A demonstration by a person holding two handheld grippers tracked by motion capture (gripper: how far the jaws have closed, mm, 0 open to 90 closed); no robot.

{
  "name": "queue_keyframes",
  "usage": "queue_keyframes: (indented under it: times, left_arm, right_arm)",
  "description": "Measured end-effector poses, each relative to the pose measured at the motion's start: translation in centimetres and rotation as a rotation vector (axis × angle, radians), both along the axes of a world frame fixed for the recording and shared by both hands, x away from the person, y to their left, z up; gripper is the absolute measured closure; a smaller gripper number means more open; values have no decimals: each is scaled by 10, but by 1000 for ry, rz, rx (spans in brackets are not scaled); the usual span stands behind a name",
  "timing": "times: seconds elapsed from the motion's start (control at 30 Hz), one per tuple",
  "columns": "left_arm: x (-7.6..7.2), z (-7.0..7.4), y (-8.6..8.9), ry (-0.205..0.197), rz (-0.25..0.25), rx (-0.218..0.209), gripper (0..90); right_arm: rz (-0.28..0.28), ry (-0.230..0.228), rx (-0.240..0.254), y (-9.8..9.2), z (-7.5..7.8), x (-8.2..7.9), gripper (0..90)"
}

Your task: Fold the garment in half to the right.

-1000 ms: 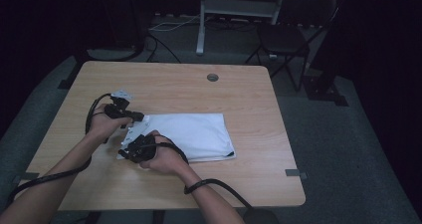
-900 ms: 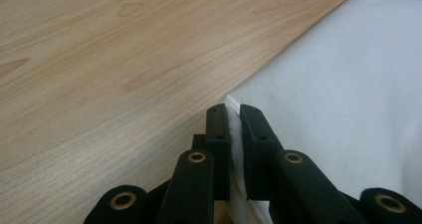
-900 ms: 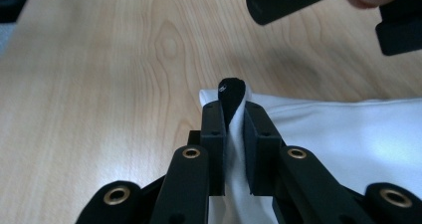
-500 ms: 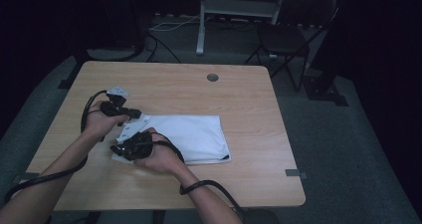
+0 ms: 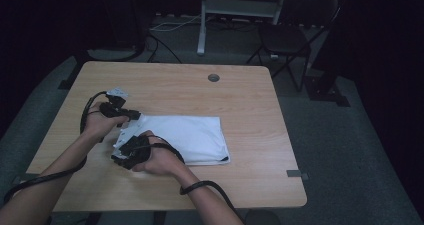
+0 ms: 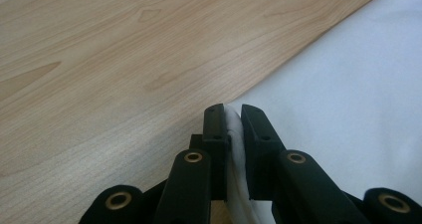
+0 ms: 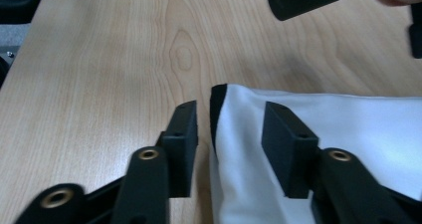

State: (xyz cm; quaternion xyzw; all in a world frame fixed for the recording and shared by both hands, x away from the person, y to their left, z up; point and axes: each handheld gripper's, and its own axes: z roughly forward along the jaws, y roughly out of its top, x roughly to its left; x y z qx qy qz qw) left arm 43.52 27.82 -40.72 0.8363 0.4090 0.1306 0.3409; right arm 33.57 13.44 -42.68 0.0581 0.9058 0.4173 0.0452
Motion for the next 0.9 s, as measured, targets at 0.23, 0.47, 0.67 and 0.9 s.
queue_keyframes:
  times: [0.23, 0.47, 0.67, 0.9]
  left_arm:
    - [1, -2, 0, 5, -4, 14, 815]
    - [1, -2, -1, 10, -21, 22, 819]
    - [0, -4, -4, 6, -30, 16, 821]
    - [-3, -1, -5, -5, -37, 10, 830]
  right_arm:
    - [-10, 0, -33, 14, -7, 3, 500]
    - [-47, 10, -25, 15, -11, 8, 653]
    - [-69, -15, -17, 13, -12, 9, 790]
    - [-71, -10, -16, 14, -10, 6, 810]
